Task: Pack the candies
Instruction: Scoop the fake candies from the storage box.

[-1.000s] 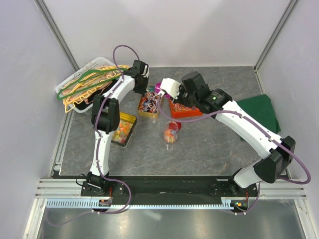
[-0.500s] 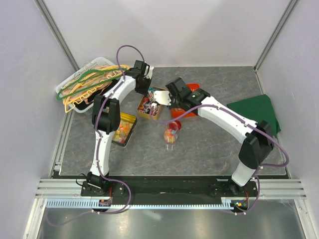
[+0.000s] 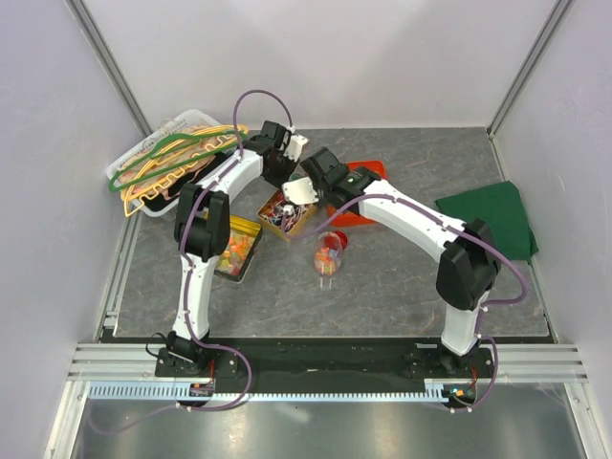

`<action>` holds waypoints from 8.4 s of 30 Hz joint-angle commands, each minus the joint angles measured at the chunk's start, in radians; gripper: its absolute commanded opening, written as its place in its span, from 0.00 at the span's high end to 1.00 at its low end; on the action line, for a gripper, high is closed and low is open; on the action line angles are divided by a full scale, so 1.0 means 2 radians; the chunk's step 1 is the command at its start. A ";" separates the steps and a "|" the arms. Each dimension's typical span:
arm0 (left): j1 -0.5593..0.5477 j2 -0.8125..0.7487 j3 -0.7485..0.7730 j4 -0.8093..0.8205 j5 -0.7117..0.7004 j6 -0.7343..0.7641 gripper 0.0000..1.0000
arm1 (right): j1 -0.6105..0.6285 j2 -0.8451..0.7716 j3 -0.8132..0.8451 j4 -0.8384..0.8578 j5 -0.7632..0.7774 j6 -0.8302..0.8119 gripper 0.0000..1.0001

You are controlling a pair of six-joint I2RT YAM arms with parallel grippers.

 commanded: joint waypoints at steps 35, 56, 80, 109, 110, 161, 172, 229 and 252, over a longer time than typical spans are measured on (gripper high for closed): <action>-0.030 -0.158 -0.126 0.059 0.094 0.037 0.98 | 0.037 0.123 0.126 -0.193 -0.019 -0.123 1.00; -0.033 -0.175 -0.135 0.102 0.070 0.029 0.98 | 0.001 0.163 0.197 -0.235 -0.098 -0.128 1.00; -0.033 -0.193 -0.166 0.112 0.077 0.014 0.98 | 0.026 0.168 0.160 -0.171 -0.128 -0.085 1.00; -0.033 -0.180 -0.212 0.076 0.079 0.025 0.98 | -0.039 0.164 0.121 -0.121 -0.243 -0.004 1.00; -0.033 -0.180 -0.212 0.076 0.079 0.026 0.98 | -0.041 0.163 0.119 -0.118 -0.251 -0.004 1.00; -0.031 -0.180 -0.191 0.061 0.049 0.026 0.98 | 0.034 0.100 0.043 -0.074 0.011 -0.180 1.00; -0.031 -0.184 -0.199 0.062 0.046 0.020 0.98 | 0.057 0.136 0.056 -0.073 -0.017 -0.153 1.00; -0.016 -0.182 -0.217 0.059 0.081 0.012 0.98 | -0.074 0.150 0.102 -0.172 -0.425 -0.041 1.00; 0.044 -0.112 -0.120 0.025 0.107 -0.019 0.98 | -0.104 0.107 0.063 -0.135 -0.455 -0.024 1.00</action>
